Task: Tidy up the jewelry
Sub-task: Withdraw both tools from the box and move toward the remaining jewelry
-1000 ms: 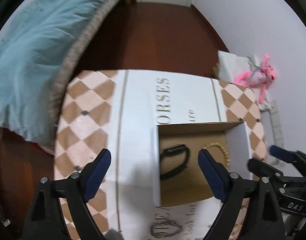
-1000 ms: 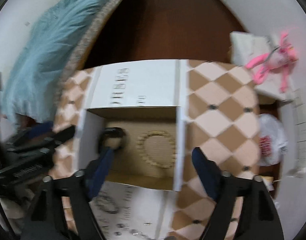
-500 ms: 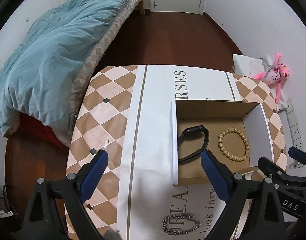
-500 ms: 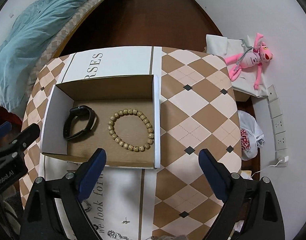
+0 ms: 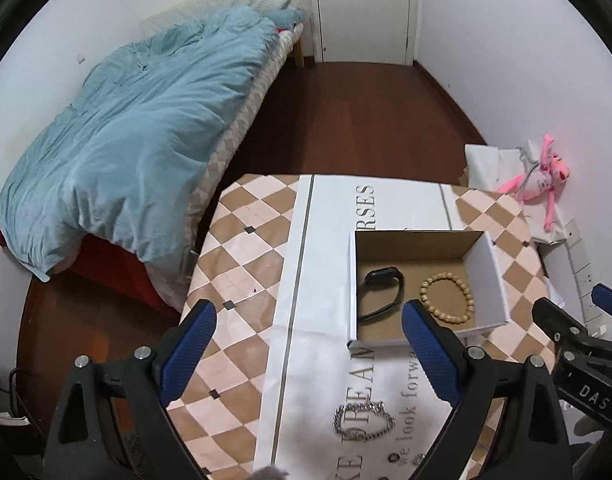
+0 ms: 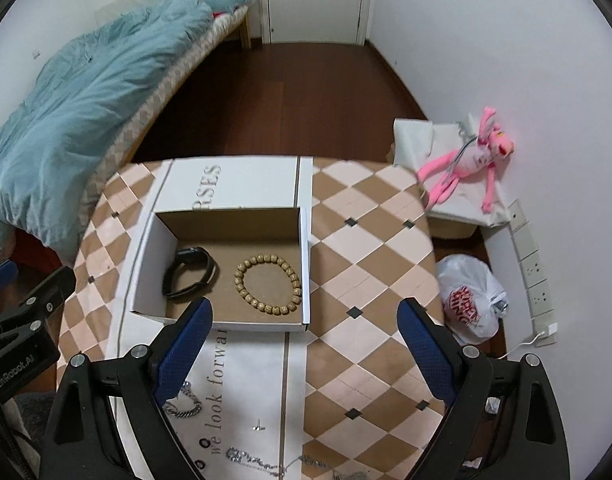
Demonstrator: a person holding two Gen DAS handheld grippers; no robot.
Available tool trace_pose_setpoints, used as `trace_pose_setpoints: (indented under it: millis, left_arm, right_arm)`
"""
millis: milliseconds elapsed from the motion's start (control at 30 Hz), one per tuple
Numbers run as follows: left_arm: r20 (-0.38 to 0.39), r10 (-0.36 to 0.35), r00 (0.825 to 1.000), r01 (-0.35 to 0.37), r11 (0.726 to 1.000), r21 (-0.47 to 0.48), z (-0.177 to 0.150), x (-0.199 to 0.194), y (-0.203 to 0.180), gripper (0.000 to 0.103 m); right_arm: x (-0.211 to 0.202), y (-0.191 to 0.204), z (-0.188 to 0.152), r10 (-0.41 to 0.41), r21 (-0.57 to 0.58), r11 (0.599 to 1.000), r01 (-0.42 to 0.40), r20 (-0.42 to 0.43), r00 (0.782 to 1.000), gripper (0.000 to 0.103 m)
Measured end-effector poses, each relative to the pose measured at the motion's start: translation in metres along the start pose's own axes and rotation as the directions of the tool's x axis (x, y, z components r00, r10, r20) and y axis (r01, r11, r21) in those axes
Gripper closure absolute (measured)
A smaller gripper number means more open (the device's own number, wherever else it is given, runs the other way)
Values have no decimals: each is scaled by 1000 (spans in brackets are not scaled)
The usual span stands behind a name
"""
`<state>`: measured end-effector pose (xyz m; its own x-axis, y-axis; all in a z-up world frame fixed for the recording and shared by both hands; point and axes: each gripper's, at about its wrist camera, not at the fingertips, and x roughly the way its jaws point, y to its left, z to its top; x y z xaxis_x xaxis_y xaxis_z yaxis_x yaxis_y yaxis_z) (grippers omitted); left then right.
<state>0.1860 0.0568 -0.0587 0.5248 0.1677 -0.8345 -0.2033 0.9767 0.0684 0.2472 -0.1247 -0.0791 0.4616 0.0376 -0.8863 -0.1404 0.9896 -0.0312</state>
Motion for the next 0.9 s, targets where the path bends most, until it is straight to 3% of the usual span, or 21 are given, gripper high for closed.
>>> trace_pose_setpoints:
  millis: [333,533,700,900]
  left_arm:
    - [49,1,999,-1,1000,-10,-17,-54,9,9]
    - [70,24,997,-21,999,-35,-34,-69,18,9]
    - [23,14,1000,-13,998,-54,-66,-52,24,9]
    - [-123,-14,992,8,999,-43,-115,-8,14,9]
  right_arm:
    - [-62,2,-24,21,20,1000,-23,75,997,8]
    - [-80,4,-48,59,37,997,-61,66,996,8]
    - [-69,-5,-85,80,91,993,-80,4,997,8]
    - [-25,-38,-145,85,212,976,-57,-127,988,8]
